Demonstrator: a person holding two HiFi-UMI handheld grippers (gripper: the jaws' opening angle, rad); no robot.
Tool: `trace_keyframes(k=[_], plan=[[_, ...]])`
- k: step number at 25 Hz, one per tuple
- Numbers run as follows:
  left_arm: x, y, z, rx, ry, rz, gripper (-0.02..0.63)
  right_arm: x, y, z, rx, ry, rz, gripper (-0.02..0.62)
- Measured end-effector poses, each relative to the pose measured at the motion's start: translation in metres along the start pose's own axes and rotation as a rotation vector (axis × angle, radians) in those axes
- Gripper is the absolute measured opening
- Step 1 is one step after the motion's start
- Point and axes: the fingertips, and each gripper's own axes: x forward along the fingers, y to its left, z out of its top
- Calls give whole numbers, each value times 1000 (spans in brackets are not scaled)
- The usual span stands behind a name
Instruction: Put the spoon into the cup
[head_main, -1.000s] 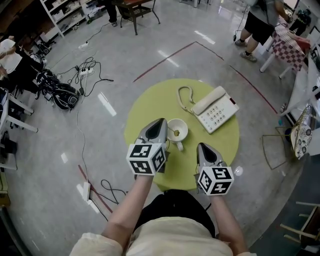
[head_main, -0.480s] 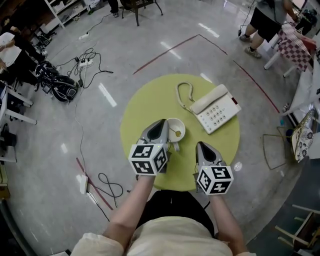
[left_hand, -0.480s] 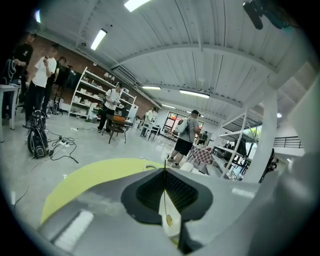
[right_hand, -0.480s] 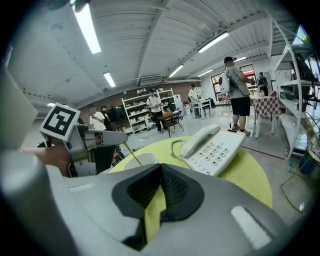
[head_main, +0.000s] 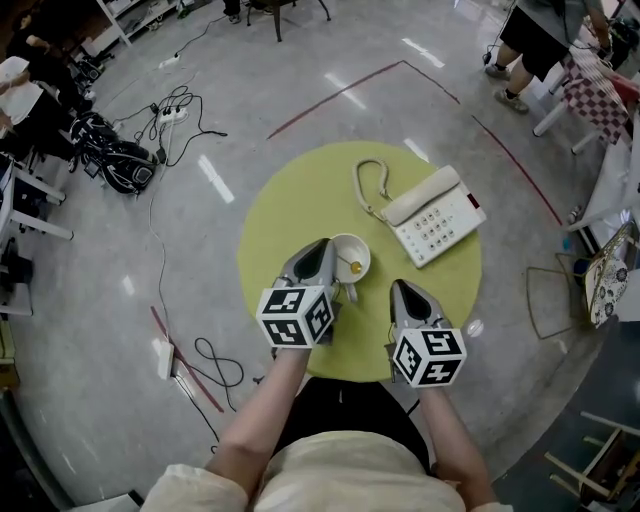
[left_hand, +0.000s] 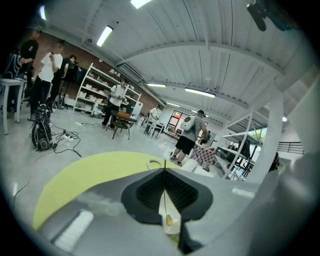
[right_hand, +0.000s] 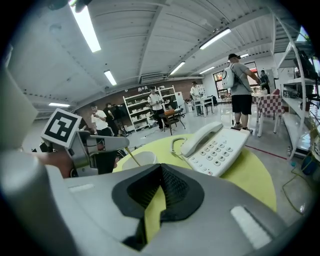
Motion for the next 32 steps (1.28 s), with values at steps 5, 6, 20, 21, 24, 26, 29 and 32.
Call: trace_keyframes(k=[5, 6, 20, 21, 24, 26, 29, 32], plan=[[5, 5, -5, -5, 8, 10, 5, 5, -1, 0, -1, 9, 9, 2], [5, 6, -5, -4, 10, 12, 5, 6, -1, 0, -2, 11, 11, 2], [6, 19, -8, 44, 39, 36, 18, 10, 0, 1, -4, 14, 22, 2], [6, 20, -9, 46, 42, 39, 18, 11, 0, 1, -4, 15, 23, 2], [6, 23, -11, 50, 52, 43, 23, 12, 1, 1, -5, 16, 27, 2], [5, 24, -12, 53, 59, 41, 23, 12, 2, 1, -6, 17, 30, 2], [4, 25, -13, 58, 69, 40, 25, 12, 5, 1, -8, 17, 32, 2], [4, 26, -14, 66, 81, 42, 52, 12, 6, 1, -8, 18, 34, 2]])
